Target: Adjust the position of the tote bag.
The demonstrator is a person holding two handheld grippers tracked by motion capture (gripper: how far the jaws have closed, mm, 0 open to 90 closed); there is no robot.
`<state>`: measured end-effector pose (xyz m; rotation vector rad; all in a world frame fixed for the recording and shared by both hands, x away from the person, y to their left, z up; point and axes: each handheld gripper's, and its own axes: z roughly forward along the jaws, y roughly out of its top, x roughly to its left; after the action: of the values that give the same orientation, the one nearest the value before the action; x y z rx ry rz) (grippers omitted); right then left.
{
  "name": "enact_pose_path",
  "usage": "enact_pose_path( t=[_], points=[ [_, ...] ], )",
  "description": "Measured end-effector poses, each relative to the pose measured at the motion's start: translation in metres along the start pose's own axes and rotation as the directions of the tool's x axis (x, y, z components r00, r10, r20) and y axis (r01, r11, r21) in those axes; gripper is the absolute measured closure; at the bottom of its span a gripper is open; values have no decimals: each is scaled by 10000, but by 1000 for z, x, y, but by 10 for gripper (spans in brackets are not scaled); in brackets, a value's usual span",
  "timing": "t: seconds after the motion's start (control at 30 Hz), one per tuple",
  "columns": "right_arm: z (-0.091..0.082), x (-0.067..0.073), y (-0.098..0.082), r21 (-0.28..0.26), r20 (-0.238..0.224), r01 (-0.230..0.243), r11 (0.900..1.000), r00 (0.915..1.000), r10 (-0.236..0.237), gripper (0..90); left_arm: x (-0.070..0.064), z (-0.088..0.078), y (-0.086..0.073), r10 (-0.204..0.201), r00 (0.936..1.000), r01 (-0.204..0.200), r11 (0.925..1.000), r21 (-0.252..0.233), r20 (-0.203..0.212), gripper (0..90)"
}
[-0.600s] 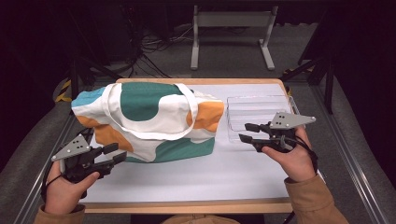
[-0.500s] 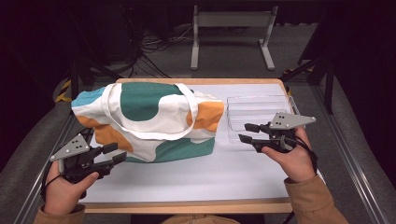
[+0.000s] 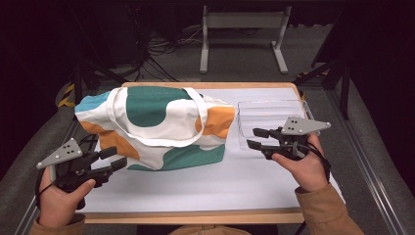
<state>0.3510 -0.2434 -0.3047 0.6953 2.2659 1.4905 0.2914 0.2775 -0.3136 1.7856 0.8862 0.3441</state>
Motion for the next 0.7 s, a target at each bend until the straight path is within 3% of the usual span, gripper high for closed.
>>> enact_pose_path(
  t=[0.13, 0.2, 0.33, 0.47, 0.57, 0.7],
  points=[
    [6, 3, 17, -156, -201, 44, 9999, 9998, -47, 533, -3, -5, 14, 329, 9993, -329, 9994, 63, -160, 365],
    [10, 4, 27, -378, -337, -61, 9993, 9994, 49, 518, 0, -7, 20, 152, 9998, -152, 9999, -33, 99, 335],
    [20, 9, 44, -519, -539, -15, 9987, 9985, -13, 490, 3, -10, 30, 85, 9998, -90, 9993, -361, -154, 279],
    [37, 12, 59, -363, -585, 70, 9993, 9982, -91, 472, 4, -9, 45, 148, 9993, -173, 9970, -758, -331, 274],
    [47, 13, 69, -392, -710, 29, 9992, 9975, -57, 464, 9, -5, 56, 144, 9975, -204, 9960, -874, -690, 280],
    [59, 11, 83, -466, -773, -177, 9988, 9969, 141, 454, 11, -1, 64, 141, 9968, -206, 9964, -825, -788, 283]
  ],
)
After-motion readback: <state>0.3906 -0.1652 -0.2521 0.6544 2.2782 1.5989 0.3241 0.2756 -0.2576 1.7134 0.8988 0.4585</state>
